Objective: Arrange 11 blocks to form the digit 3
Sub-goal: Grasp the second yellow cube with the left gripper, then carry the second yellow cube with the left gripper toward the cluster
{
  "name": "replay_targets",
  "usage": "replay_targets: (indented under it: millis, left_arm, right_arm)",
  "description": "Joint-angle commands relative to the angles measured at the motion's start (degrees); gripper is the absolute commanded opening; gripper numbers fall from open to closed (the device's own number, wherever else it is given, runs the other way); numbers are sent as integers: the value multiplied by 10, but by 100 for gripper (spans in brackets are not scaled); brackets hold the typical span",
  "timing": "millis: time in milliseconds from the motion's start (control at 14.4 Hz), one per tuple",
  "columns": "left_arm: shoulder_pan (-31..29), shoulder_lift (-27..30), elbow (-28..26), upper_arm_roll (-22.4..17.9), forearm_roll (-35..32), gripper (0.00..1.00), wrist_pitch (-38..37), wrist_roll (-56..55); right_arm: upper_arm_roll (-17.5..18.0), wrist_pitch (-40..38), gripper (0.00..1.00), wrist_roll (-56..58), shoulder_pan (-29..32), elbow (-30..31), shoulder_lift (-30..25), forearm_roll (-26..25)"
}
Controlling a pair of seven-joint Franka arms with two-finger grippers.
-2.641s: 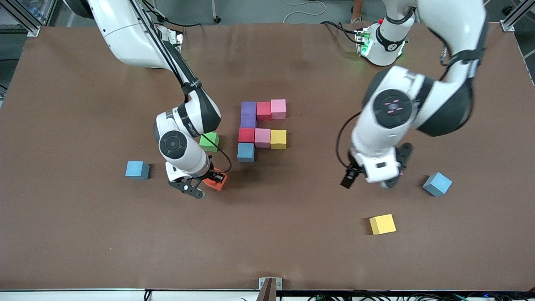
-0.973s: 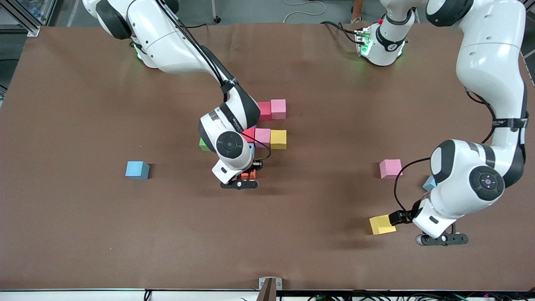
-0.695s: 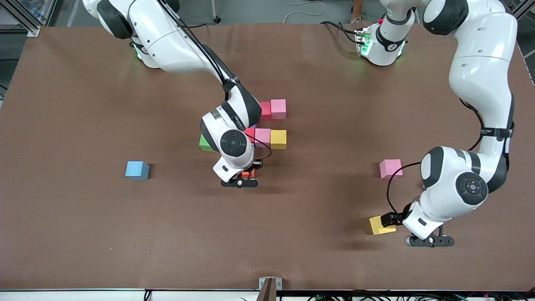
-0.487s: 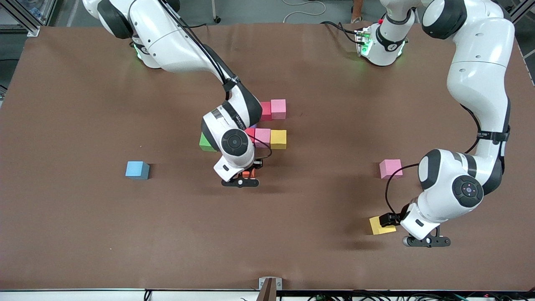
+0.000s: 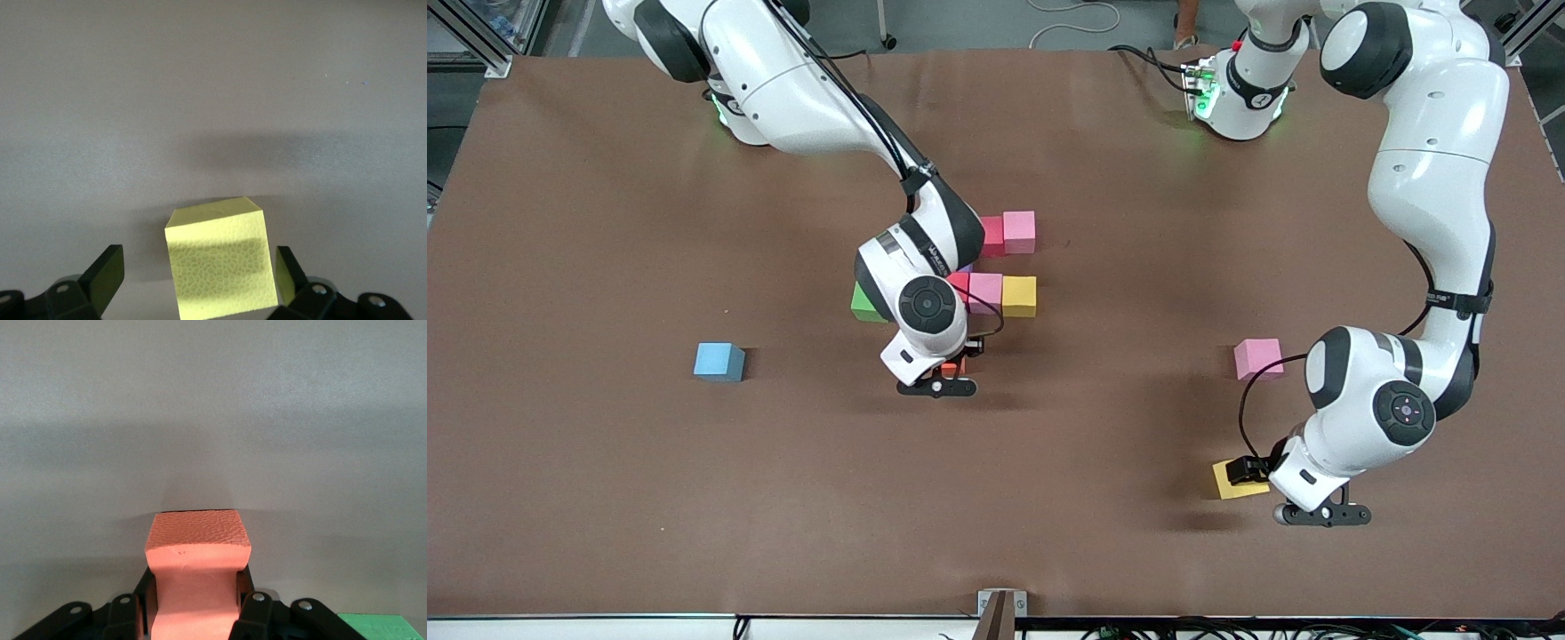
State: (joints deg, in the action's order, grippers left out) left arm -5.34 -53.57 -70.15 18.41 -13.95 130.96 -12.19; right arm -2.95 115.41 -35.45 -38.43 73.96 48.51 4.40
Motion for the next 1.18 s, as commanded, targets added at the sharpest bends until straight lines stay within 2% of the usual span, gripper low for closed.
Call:
replay_targets:
  millis: [0,417,626,695,904,1043,1112]
  left_arm:
    - [14,-14,18,-7,-1,100,17,-1]
    - [15,-29,18,-7,-1,99,35,-16]
    - [19,-36,15,-7,-1,90,31,-47]
    - [17,-33,13,-7,2,84,28,-47]
    - [16,-28,8,-7,9,53,7,-58]
    - [18,-9,5,-6,11,35,-24,-103]
    - [20,2,5,-1,10,30,-47,-139]
  right_arm:
    - [-4,-9,0,-12,-8,-8,2,-7]
    - [-4,-1,0,-16,-8,-8,4,-9]
    - [-4,8,0,-17,-8,-8,4,-16]
    - [-4,10,0,-17,-8,-8,4,-16]
    - [-4,15,0,-18,-8,-6,6,-16]
    - [-4,15,0,-17,-8,-5,5,-17]
    - [-4,14,0,-17,-8,-5,5,-19]
